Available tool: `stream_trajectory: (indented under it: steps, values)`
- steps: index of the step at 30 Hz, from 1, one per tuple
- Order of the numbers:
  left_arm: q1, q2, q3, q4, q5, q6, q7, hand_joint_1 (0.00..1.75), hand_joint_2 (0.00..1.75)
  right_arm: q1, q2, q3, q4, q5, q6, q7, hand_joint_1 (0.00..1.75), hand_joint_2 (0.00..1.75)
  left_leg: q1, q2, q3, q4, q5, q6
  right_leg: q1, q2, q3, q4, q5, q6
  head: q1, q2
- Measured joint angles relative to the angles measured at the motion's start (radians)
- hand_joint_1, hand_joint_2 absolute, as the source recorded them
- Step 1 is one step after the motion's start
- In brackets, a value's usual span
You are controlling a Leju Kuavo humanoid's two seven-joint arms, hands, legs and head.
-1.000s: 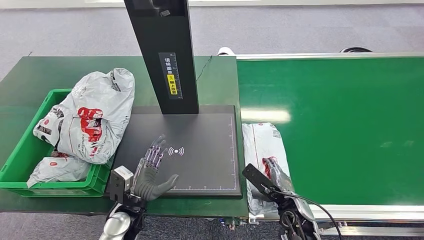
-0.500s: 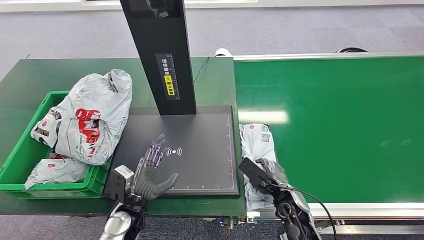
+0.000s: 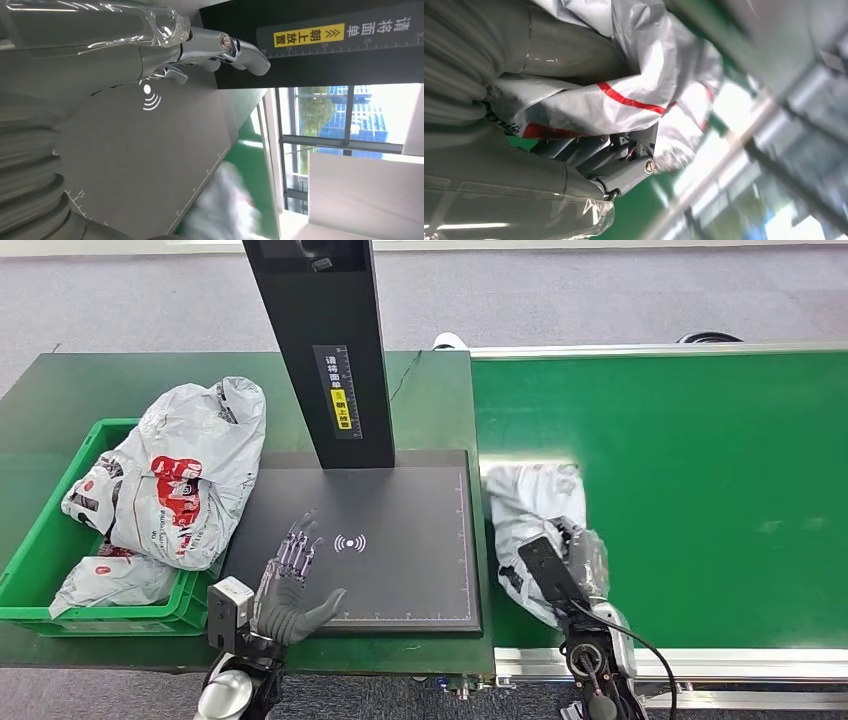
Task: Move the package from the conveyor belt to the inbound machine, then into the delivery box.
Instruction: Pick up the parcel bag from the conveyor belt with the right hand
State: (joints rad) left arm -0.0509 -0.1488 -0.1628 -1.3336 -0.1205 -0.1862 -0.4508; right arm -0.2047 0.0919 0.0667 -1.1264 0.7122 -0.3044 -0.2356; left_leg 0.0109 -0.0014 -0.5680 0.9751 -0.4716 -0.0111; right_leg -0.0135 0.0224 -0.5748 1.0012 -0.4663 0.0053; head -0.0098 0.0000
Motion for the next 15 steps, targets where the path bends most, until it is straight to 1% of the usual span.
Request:
stream_trajectory:
  steps: [3, 8, 10, 15]
  values:
    - [0.0, 0.0, 0.001, -0.003, 0.0, -0.001, -0.001, 0.0, 1.75, 0.021, 0.009, -0.024, -0.071, -0.002, -0.087, -0.038, 1.75, 1.75, 0.0, 0.0, 0.0, 0.0, 0.0, 0.0, 0.0, 0.0, 0.0, 0.0, 0.0, 0.0, 0.0, 0.0]
    - [0.0, 0.0, 0.001, -0.003, 0.005, -0.004, -0.011, 0.0, 1.75, 0.065, 0.028, -0.057, -0.177, -0.054, -0.195, -0.136, 1.75, 1.75, 0.0, -0.001, 0.0, 0.0, 0.0, 0.0, 0.0, -0.001, 0.0, 0.0, 0.0, 0.0, 0.0, 0.0]
    - [0.0, 0.0, 0.001, -0.003, 0.006, -0.004, -0.016, 0.0, 1.75, 0.076, 0.033, -0.066, -0.209, -0.066, -0.212, -0.156, 1.75, 1.75, 0.0, -0.001, 0.0, 0.0, 0.0, 0.0, 0.0, -0.001, 0.0, 0.0, 0.0, 0.0, 0.0, 0.0]
    - [0.0, 0.0, 0.001, -0.003, 0.009, -0.004, -0.02, 0.0, 1.75, 0.092, 0.04, -0.075, -0.252, -0.079, -0.218, -0.169, 1.75, 1.75, 0.0, -0.001, 0.0, 0.0, 0.0, 0.0, 0.0, -0.001, 0.0, 0.0, 0.0, 0.0, 0.0, 0.0]
